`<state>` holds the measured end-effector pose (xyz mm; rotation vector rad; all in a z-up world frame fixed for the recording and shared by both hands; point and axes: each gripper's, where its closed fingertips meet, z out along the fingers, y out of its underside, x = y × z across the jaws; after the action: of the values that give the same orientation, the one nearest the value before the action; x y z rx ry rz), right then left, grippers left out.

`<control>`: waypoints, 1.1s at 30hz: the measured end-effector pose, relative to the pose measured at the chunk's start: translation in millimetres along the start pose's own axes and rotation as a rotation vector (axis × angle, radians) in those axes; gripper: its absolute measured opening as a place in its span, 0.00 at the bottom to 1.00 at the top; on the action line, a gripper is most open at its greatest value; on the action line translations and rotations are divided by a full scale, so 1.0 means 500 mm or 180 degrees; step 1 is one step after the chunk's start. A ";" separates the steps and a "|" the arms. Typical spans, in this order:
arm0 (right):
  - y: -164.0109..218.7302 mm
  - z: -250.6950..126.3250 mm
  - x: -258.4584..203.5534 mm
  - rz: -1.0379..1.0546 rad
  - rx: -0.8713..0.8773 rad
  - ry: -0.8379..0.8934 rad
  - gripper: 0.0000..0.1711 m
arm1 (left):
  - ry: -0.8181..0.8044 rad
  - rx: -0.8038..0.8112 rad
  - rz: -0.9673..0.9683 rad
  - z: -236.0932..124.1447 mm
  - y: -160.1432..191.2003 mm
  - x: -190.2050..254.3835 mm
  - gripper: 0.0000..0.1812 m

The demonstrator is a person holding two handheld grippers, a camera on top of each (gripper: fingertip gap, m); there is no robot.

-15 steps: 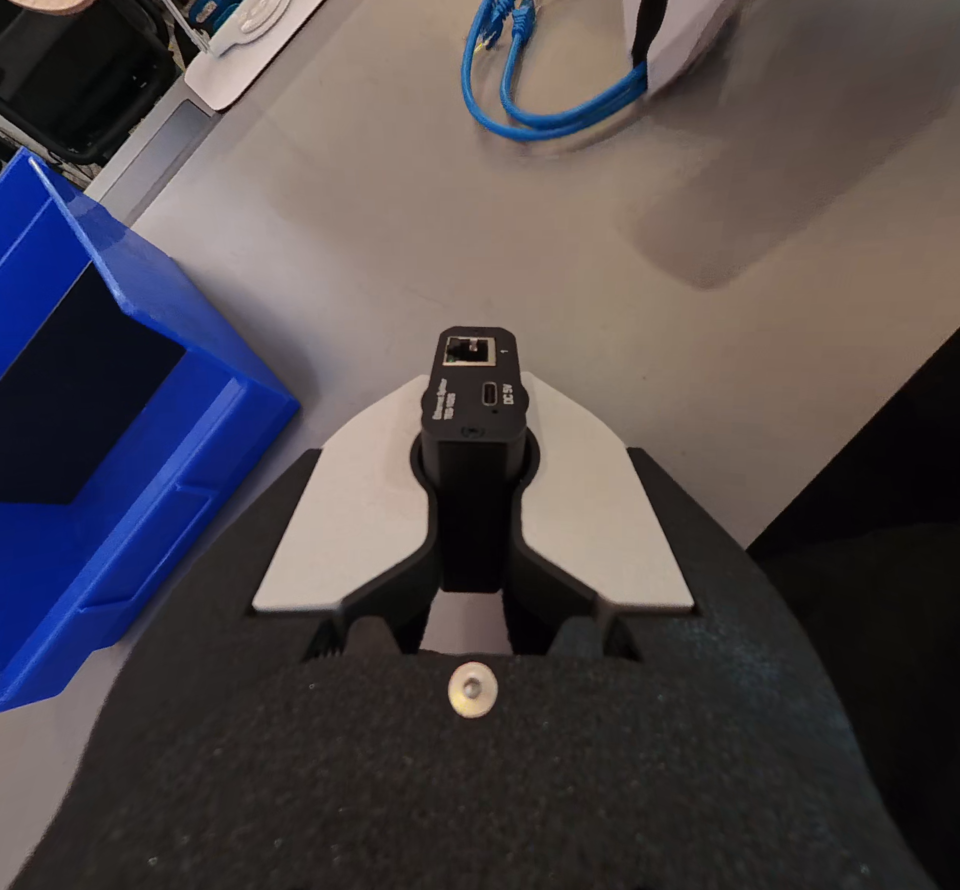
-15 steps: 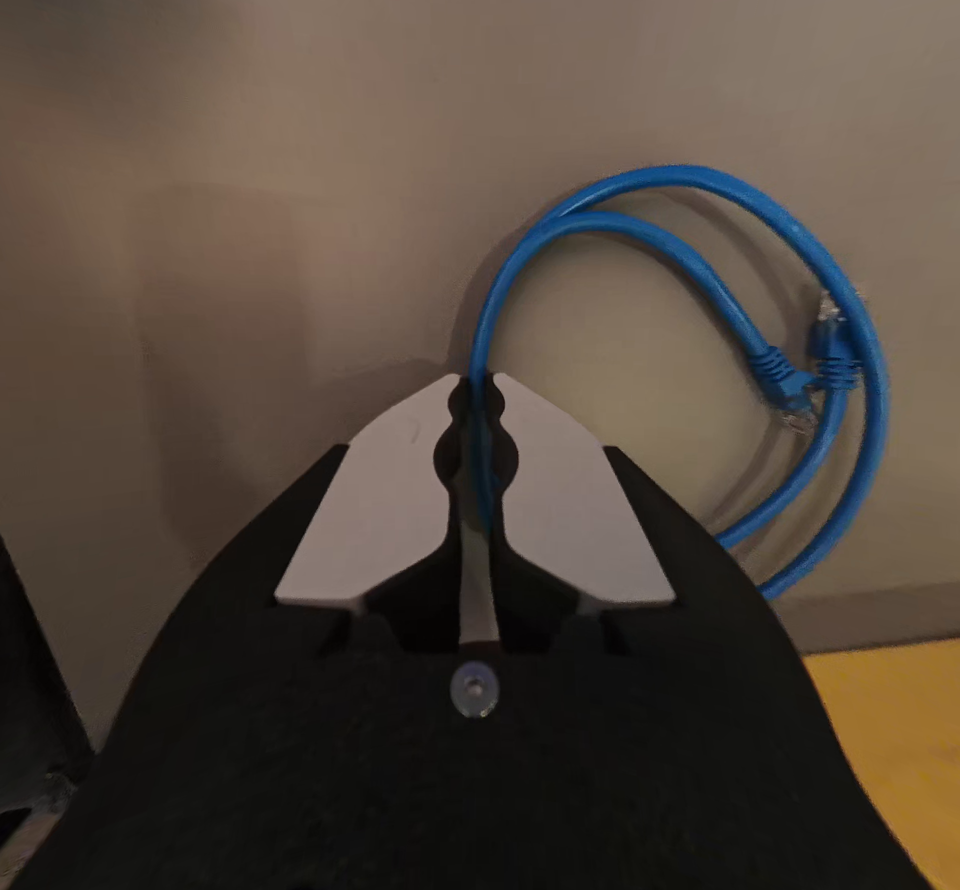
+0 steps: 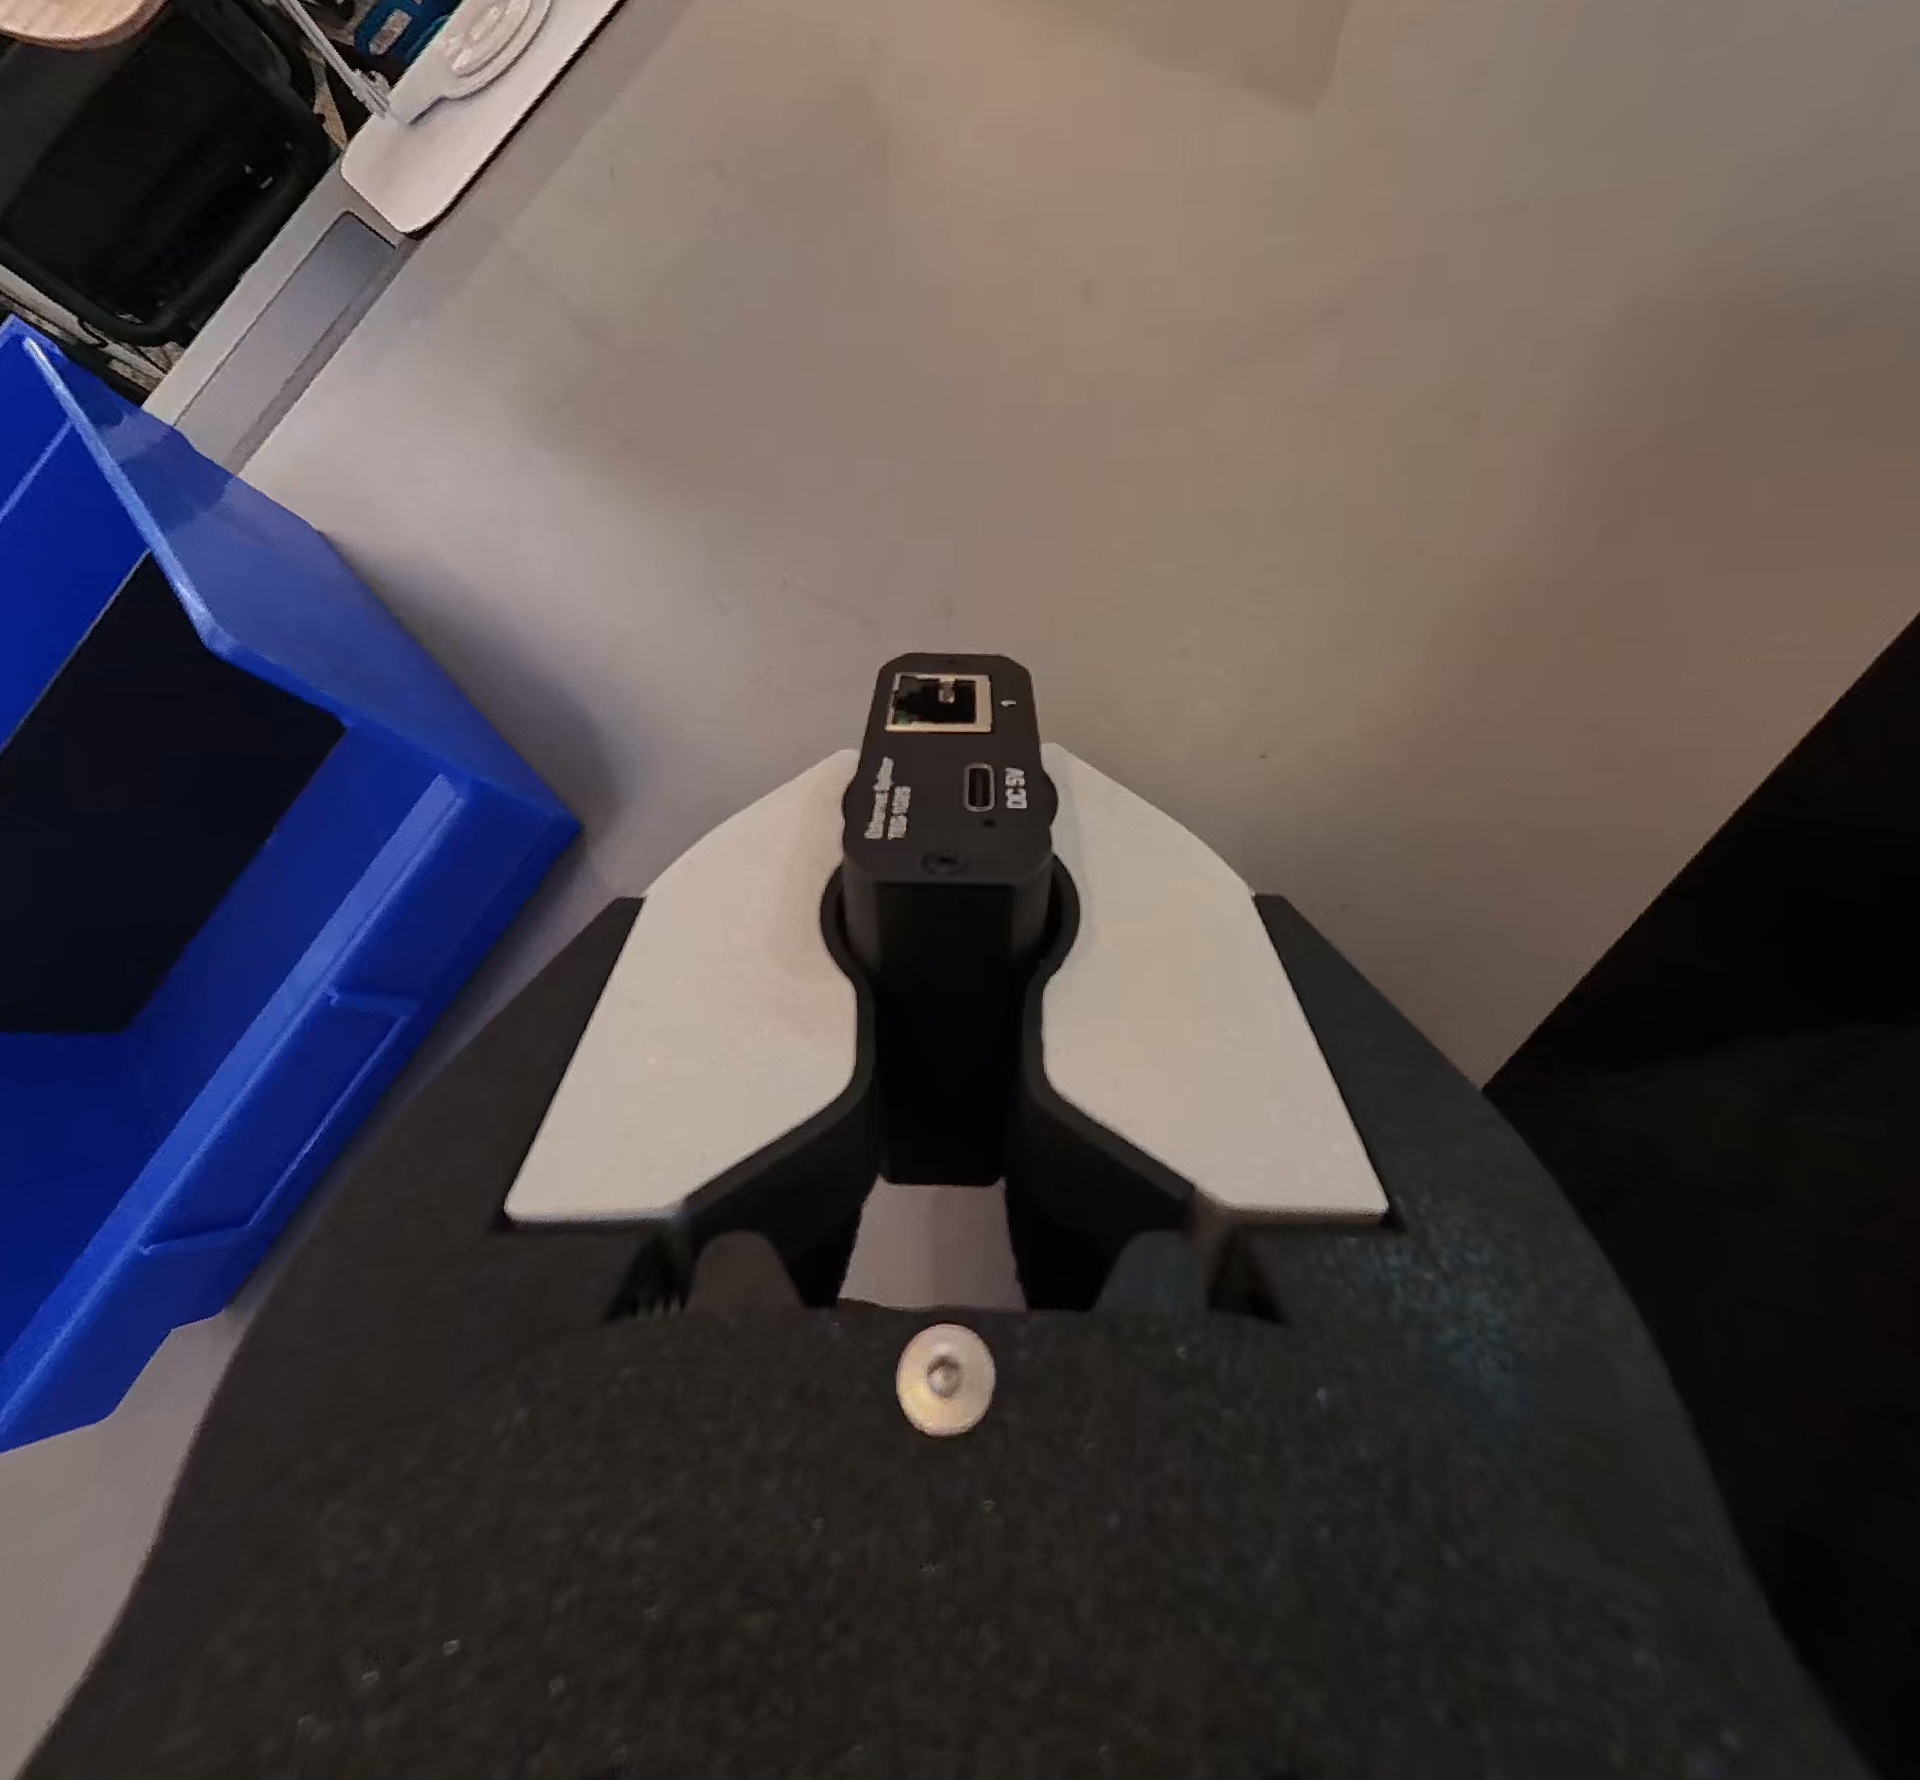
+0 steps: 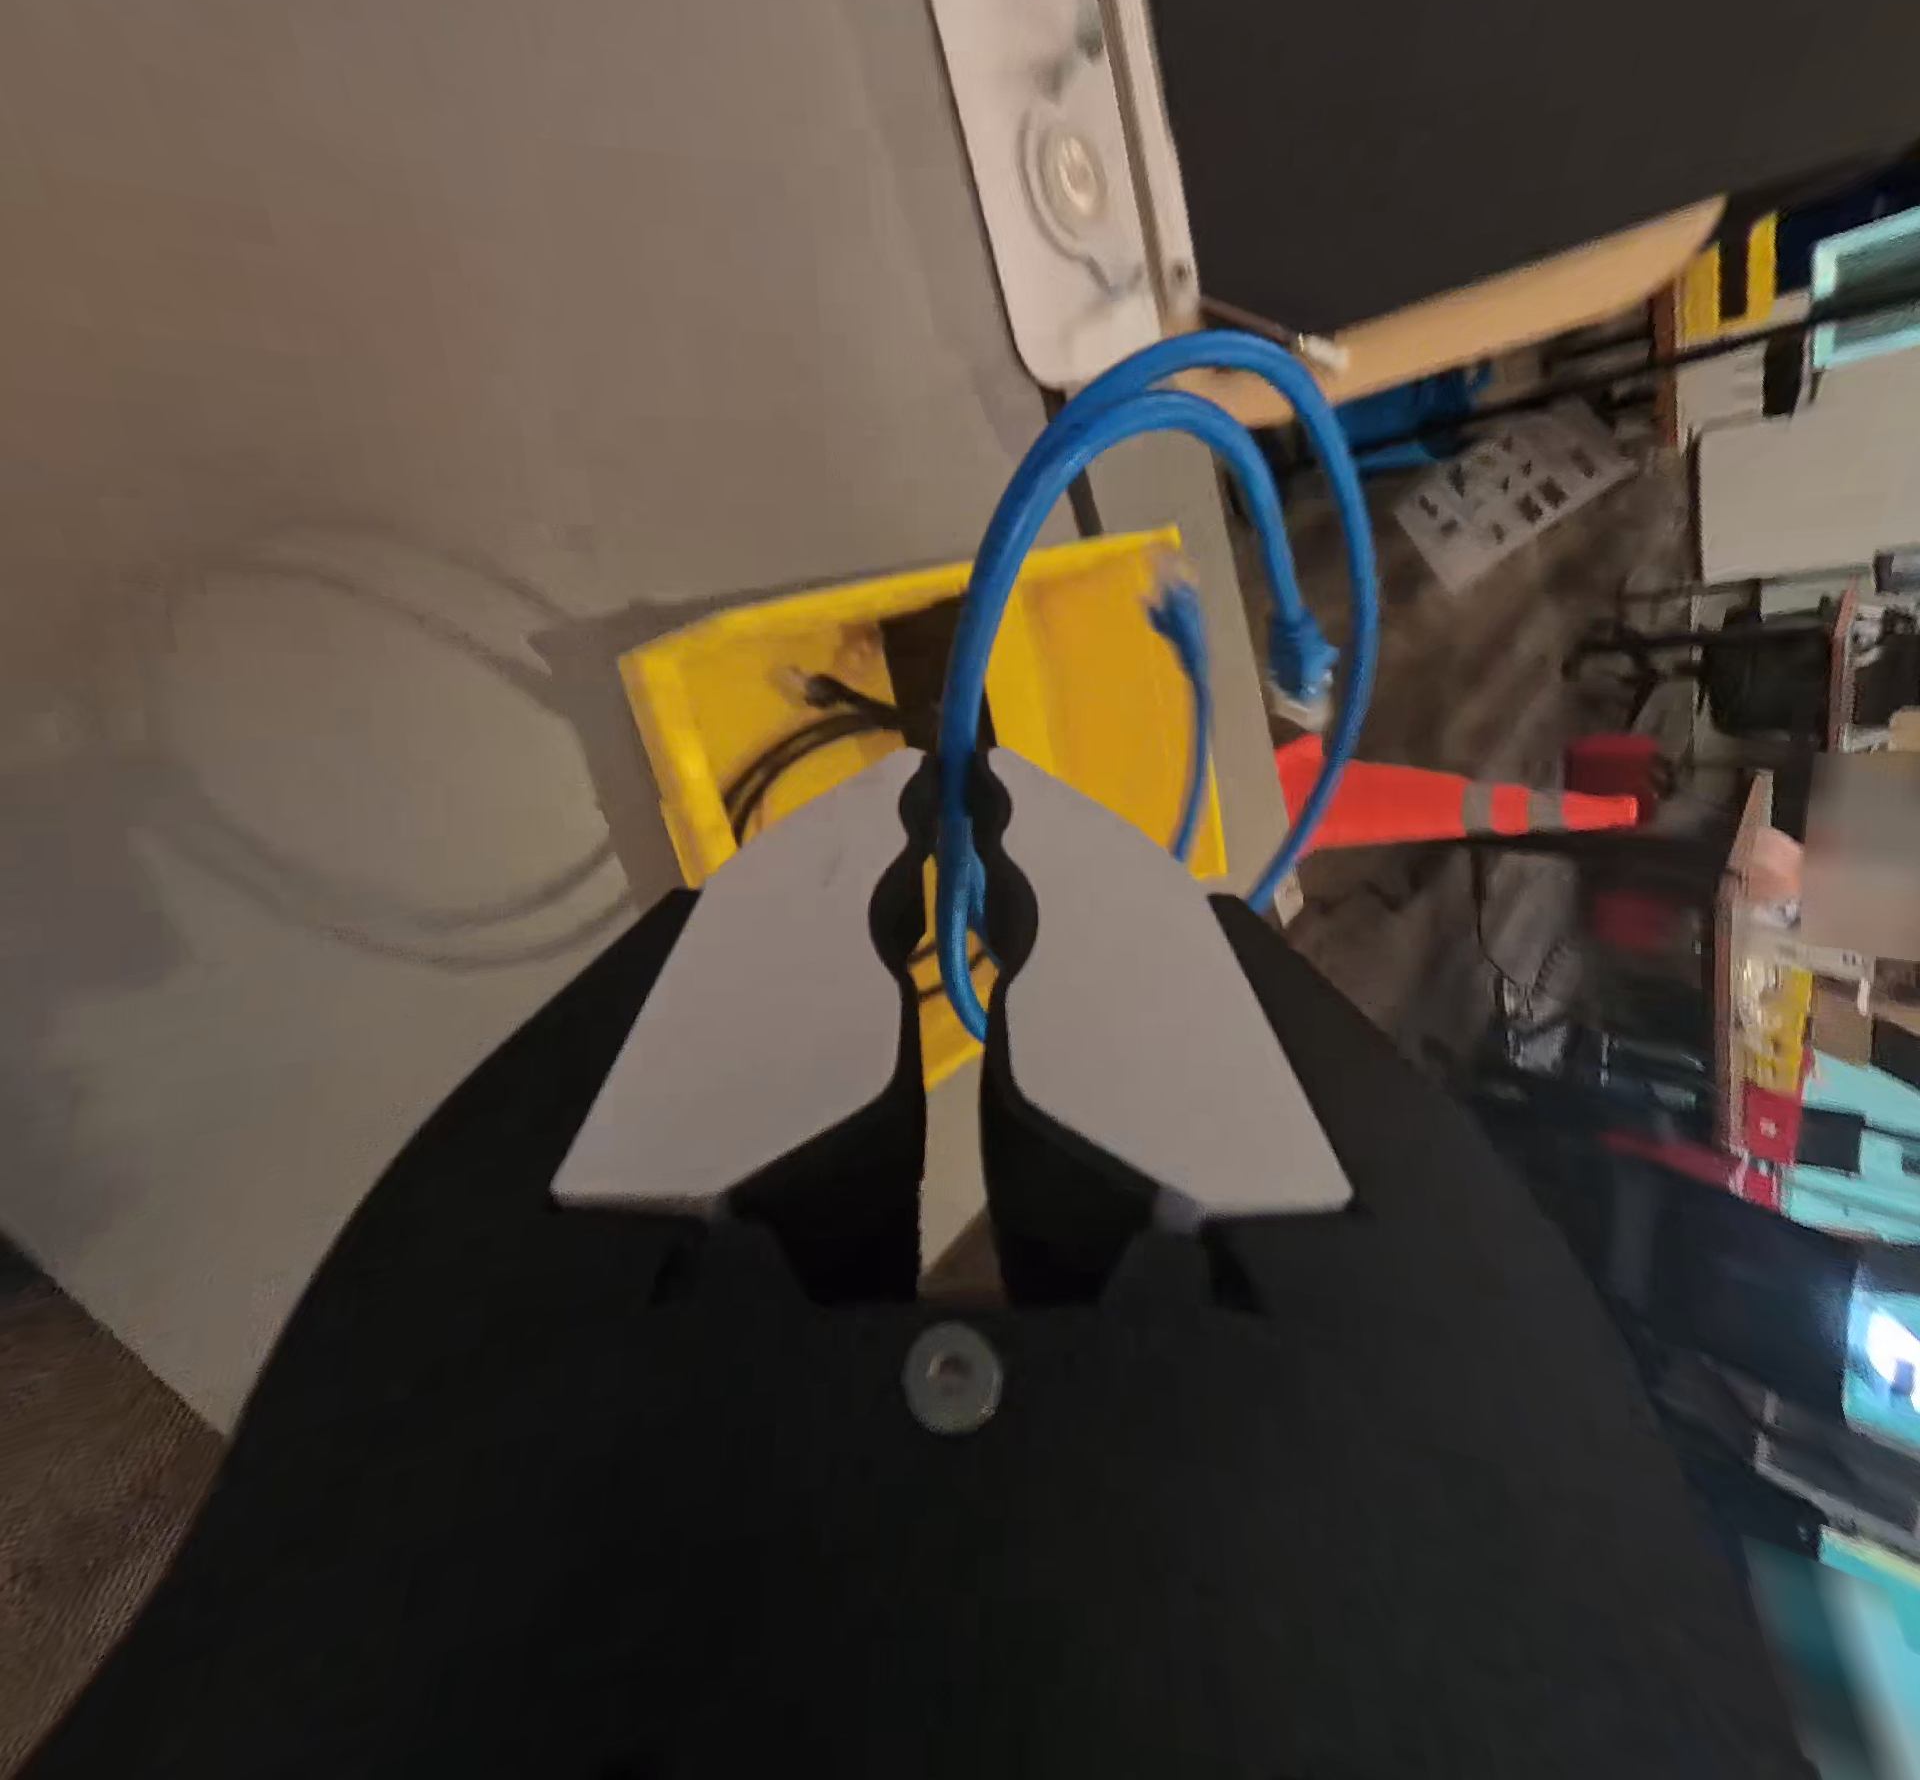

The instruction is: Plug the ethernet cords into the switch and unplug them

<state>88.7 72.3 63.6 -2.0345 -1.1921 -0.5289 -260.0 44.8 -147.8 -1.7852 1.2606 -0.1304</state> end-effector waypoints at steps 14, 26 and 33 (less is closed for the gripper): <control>0.212 0.322 -0.177 0.0881 -0.0832 -0.1917 0.13 | 0.0083 0.0121 -0.0167 -0.010 -0.014 0.001 0.14; 0.149 0.209 -0.064 0.1974 0.0186 -0.1344 0.23 | 0.0114 0.0194 -0.0326 -0.015 -0.016 -0.009 0.14; -0.029 0.066 -0.259 0.2311 0.1739 -0.1809 0.21 | 0.0234 0.0349 -0.0368 -0.017 -0.037 0.006 0.14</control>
<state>12.3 26.6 -37.1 -1.9717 -0.6748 0.6901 -250.4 38.4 -130.5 -1.7719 1.1785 -0.3273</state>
